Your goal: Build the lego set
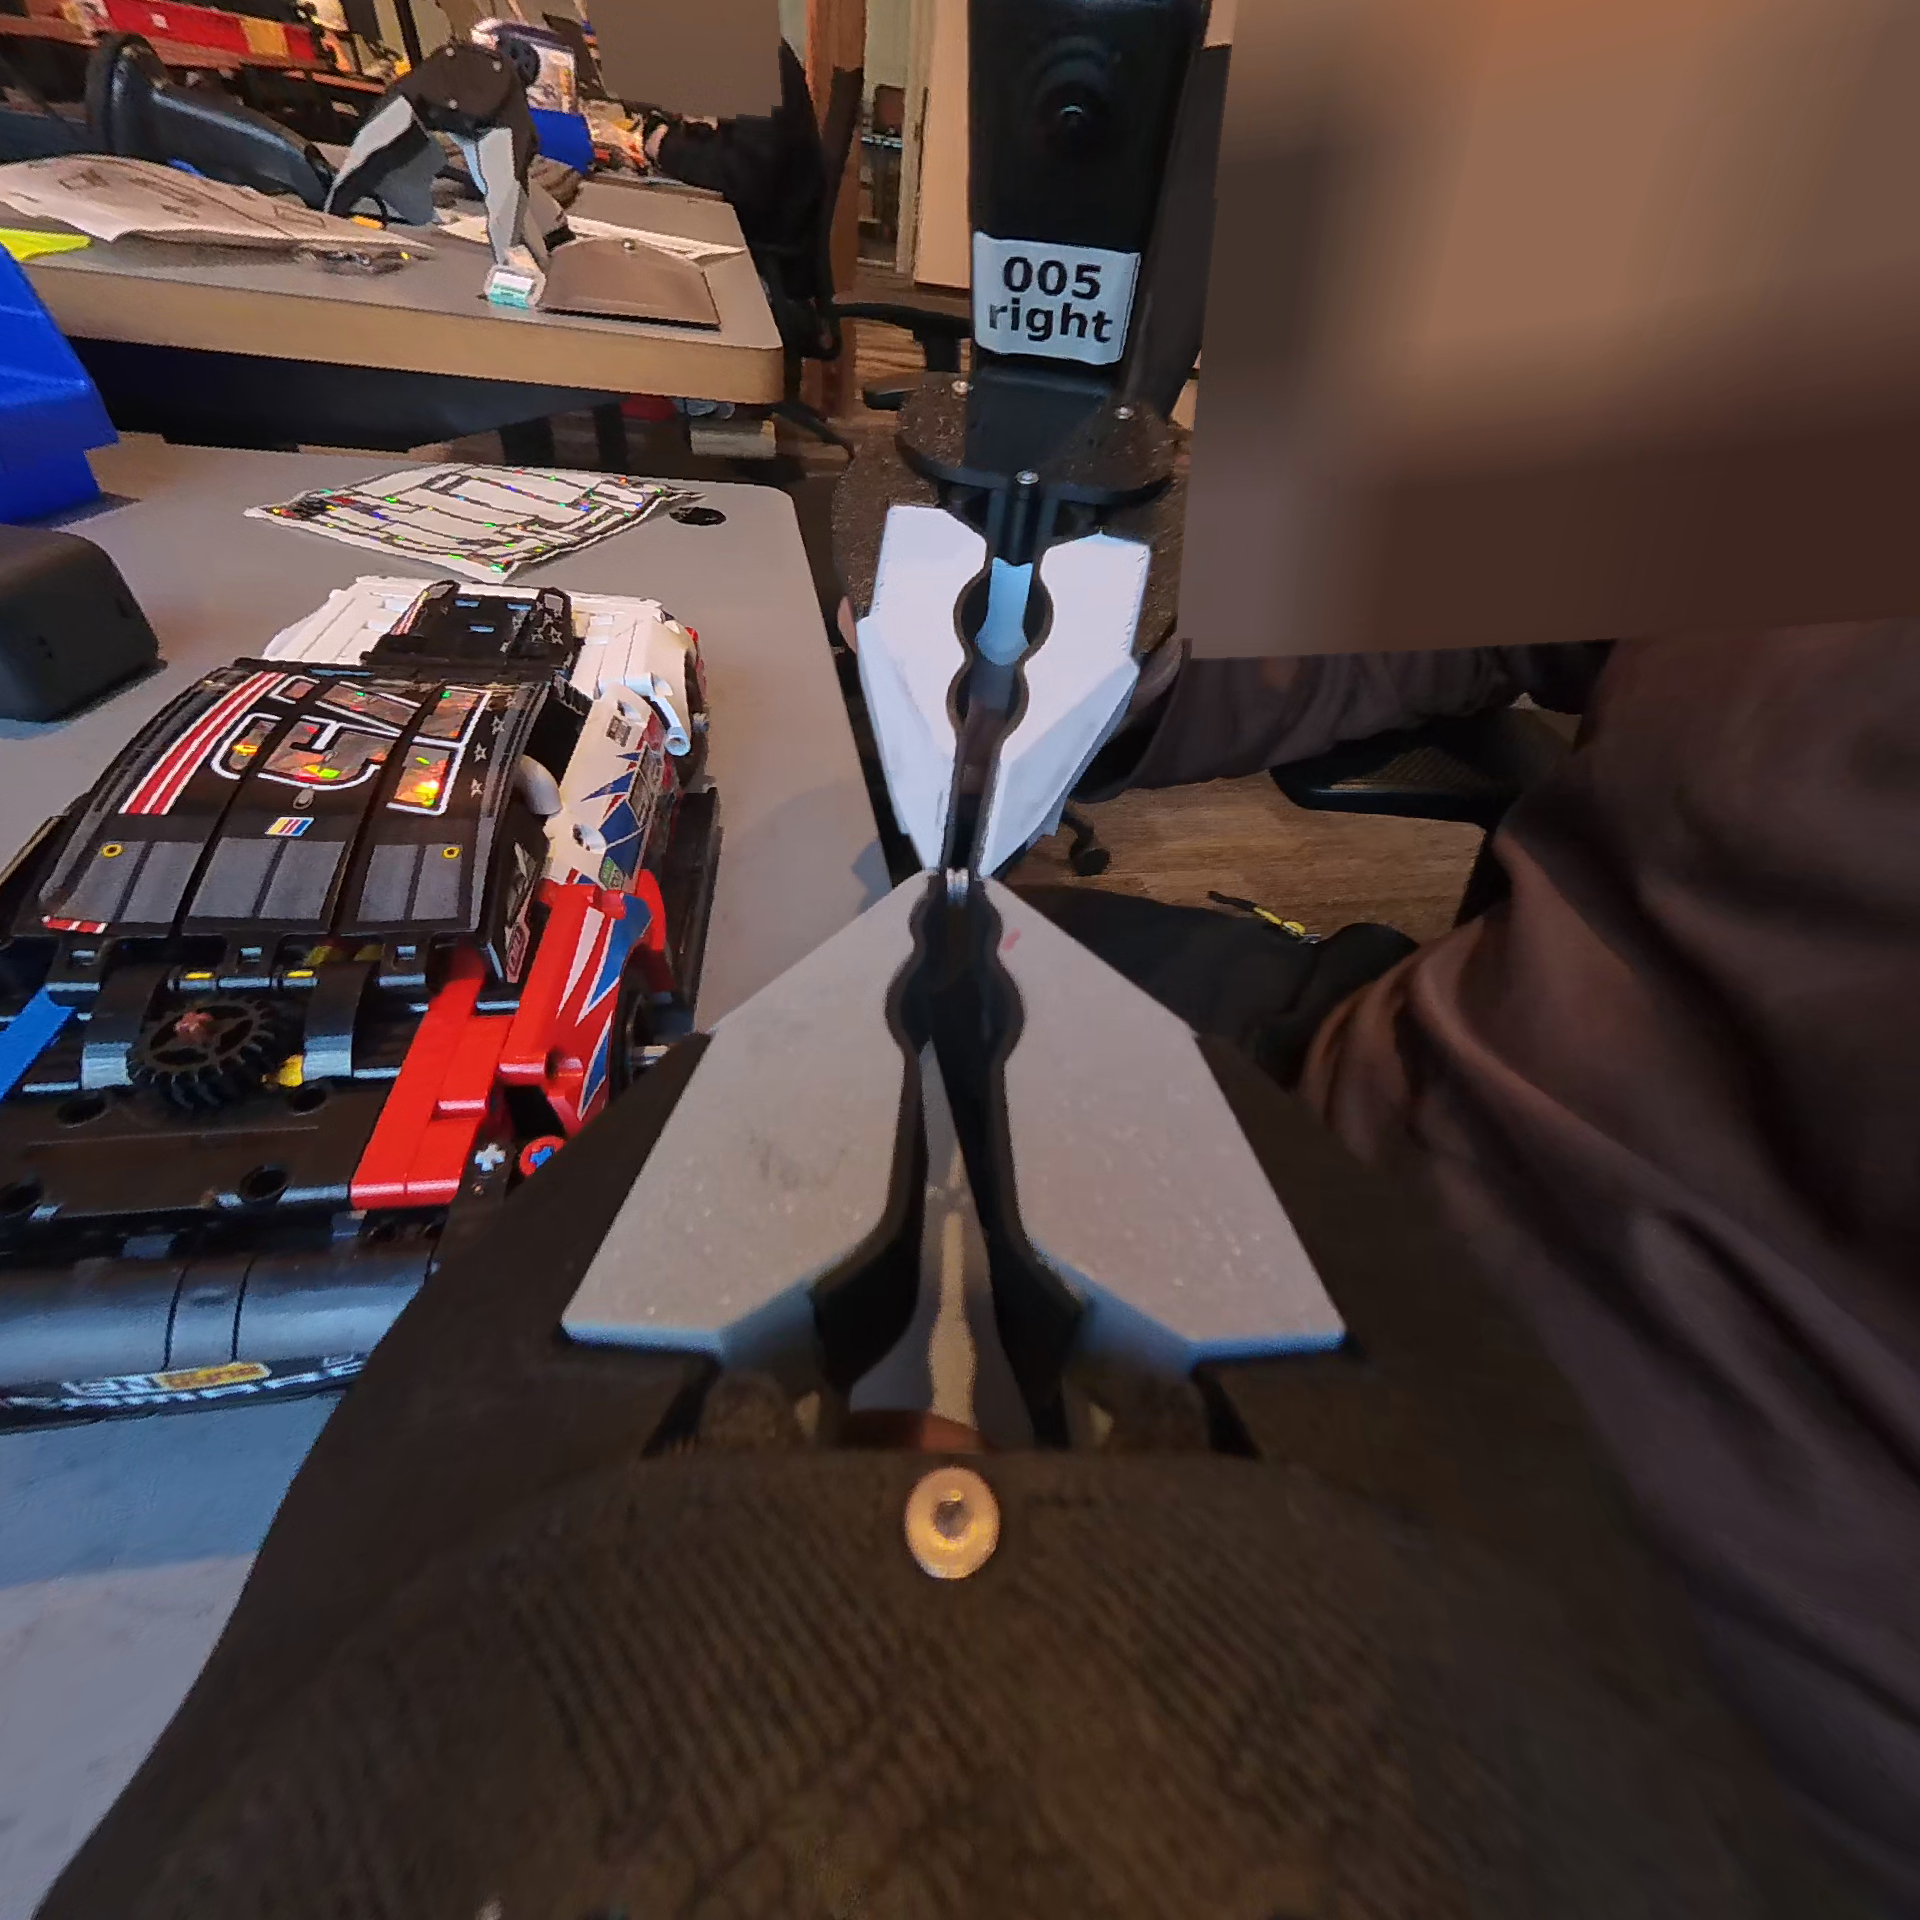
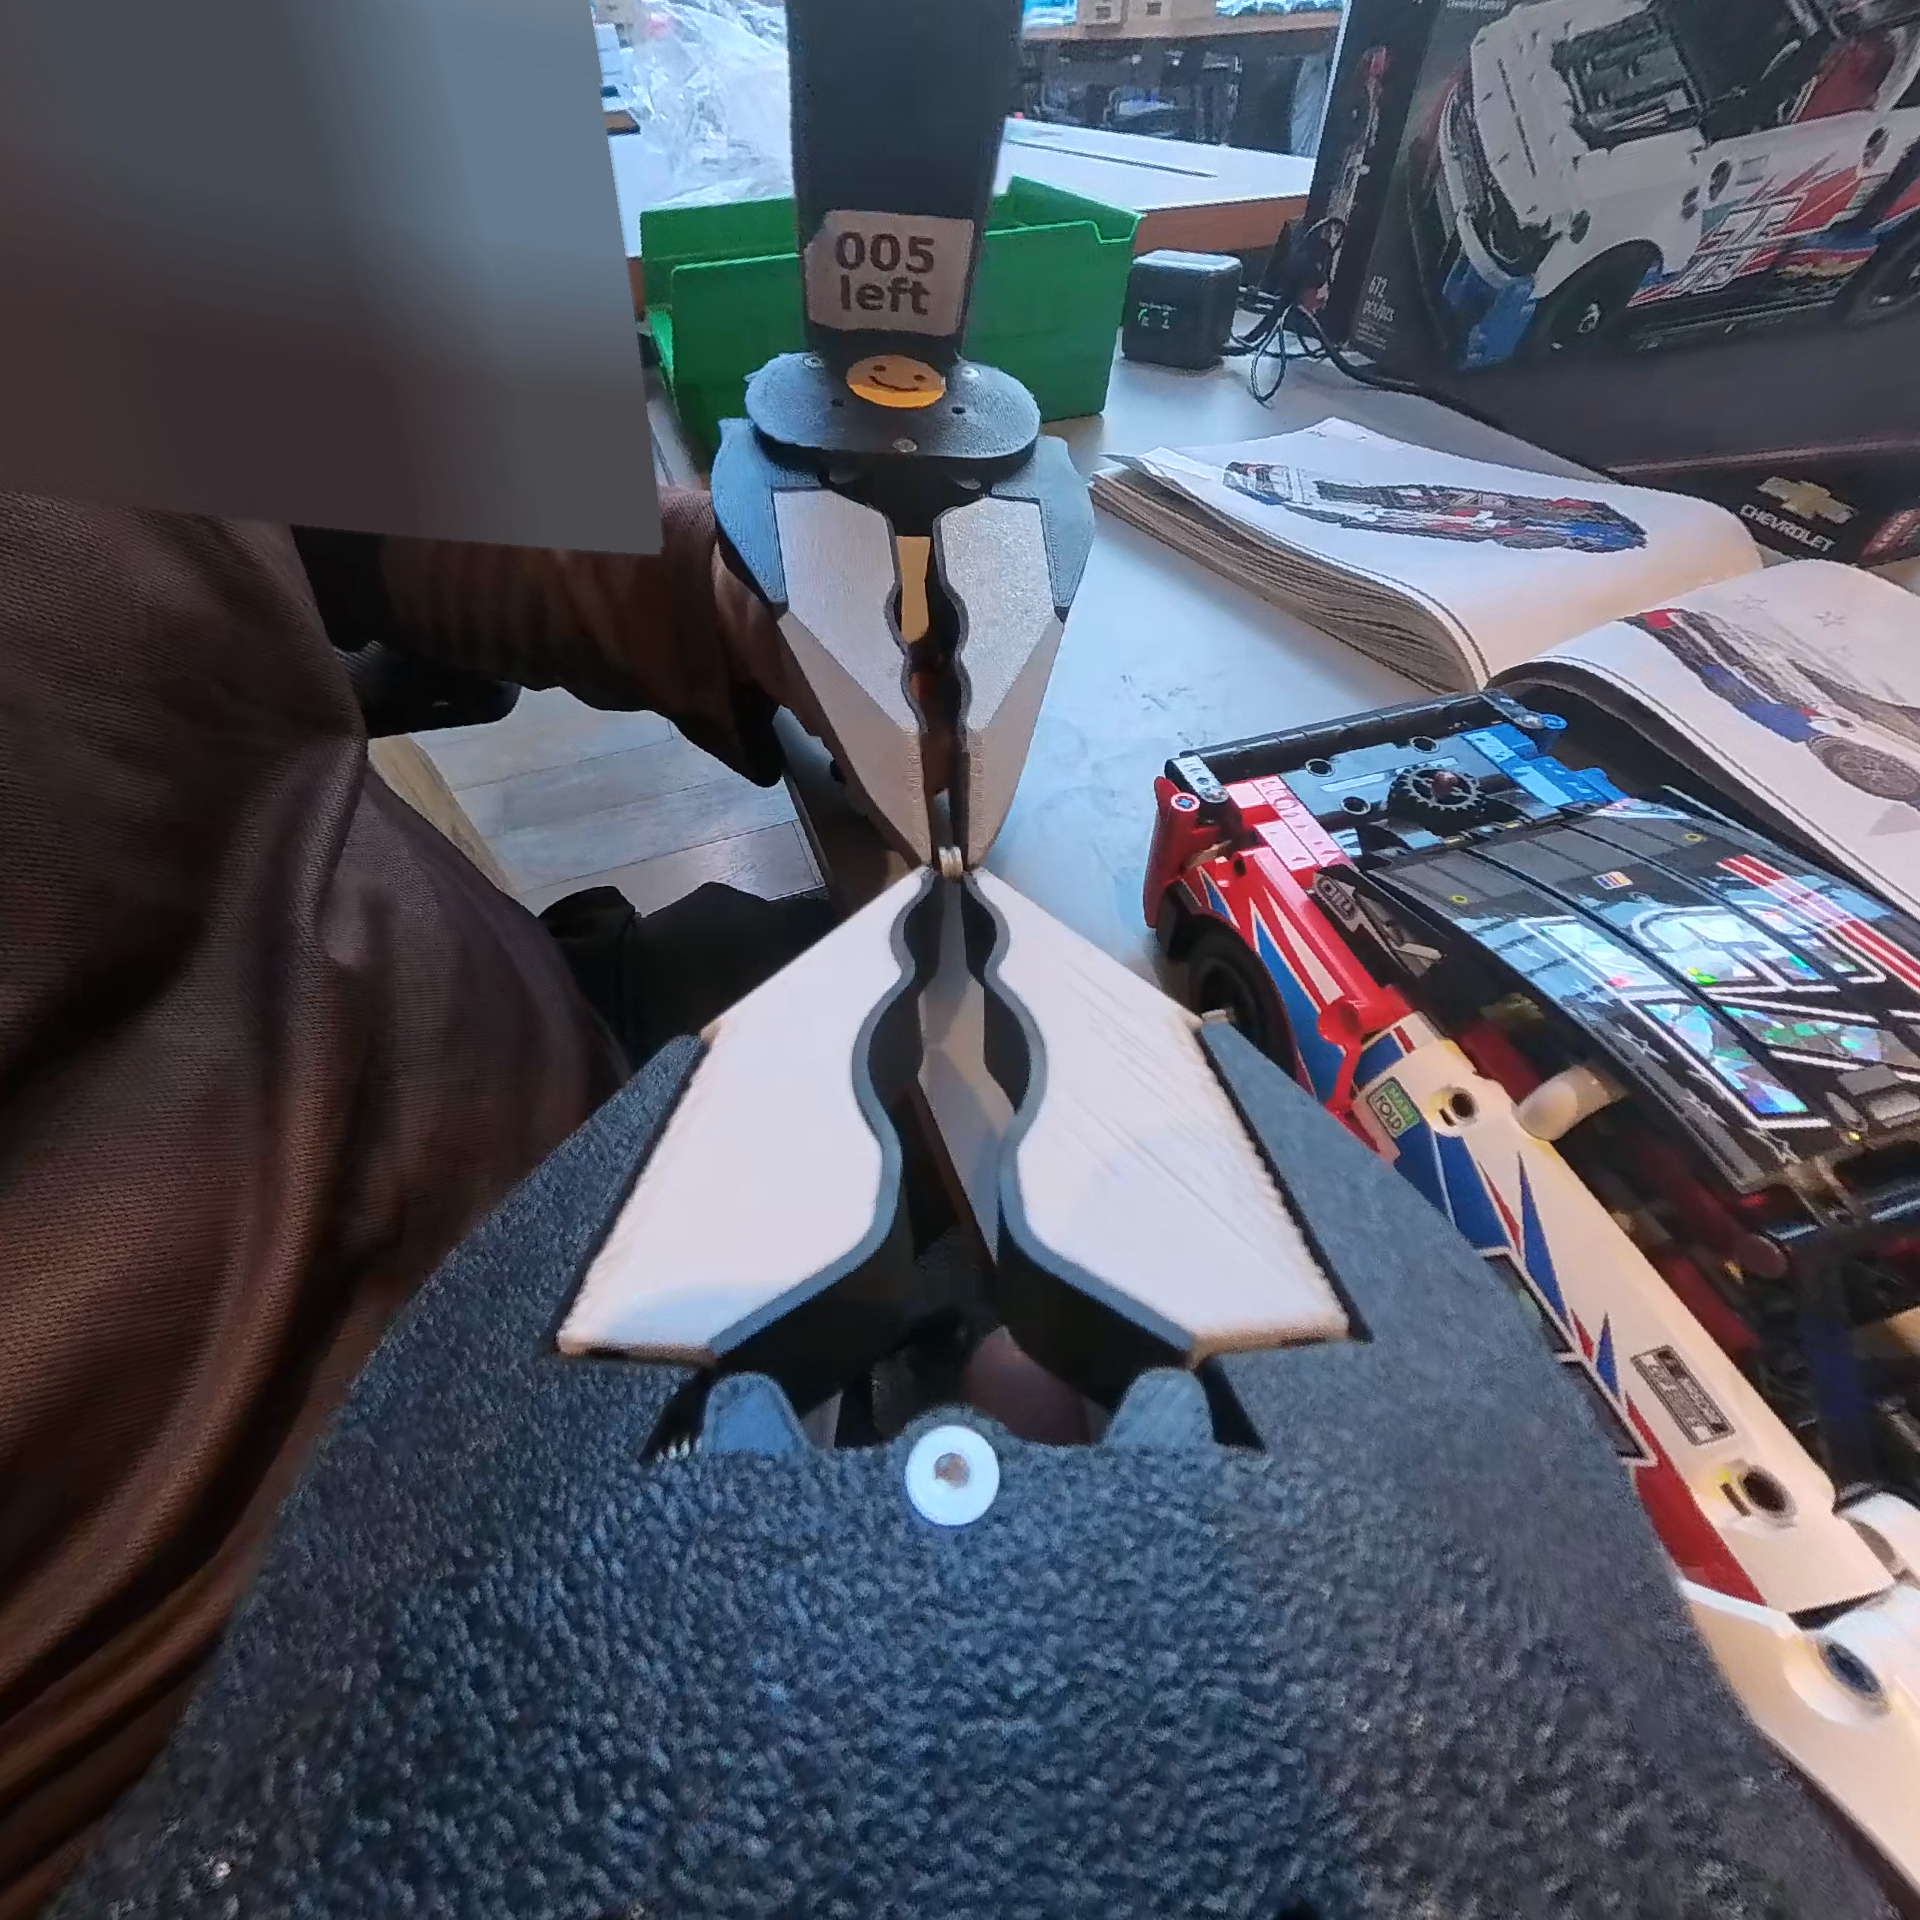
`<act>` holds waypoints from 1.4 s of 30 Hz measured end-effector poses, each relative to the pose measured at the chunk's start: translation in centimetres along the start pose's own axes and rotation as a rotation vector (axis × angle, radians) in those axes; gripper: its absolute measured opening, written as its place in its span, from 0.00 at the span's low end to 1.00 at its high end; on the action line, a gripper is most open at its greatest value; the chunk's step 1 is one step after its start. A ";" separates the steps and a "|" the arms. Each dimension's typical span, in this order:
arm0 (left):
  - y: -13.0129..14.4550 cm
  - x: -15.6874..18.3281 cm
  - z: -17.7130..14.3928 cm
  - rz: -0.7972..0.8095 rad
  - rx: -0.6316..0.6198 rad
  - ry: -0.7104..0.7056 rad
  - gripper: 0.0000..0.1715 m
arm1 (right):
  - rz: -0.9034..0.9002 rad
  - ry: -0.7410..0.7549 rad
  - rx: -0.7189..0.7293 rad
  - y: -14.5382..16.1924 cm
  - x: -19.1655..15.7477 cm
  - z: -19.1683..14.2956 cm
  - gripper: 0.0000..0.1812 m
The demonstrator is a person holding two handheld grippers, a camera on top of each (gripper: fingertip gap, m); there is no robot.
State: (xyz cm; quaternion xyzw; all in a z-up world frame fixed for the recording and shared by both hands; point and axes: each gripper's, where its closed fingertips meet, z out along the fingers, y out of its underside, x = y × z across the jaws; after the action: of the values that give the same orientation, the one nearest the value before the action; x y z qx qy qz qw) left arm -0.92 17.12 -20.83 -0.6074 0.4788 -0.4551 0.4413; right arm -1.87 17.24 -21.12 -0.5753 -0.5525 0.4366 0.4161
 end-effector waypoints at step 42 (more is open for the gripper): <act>0.7 -0.4 -0.5 0.010 -0.042 -0.026 0.07 | -0.020 0.000 -0.032 0.7 0.2 0.2 0.00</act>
State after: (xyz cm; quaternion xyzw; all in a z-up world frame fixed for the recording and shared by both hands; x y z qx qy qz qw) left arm -1.55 17.35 -21.47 -0.6199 0.4856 -0.4348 0.4367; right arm -1.89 17.43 -21.86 -0.5765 -0.5651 0.4236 0.4110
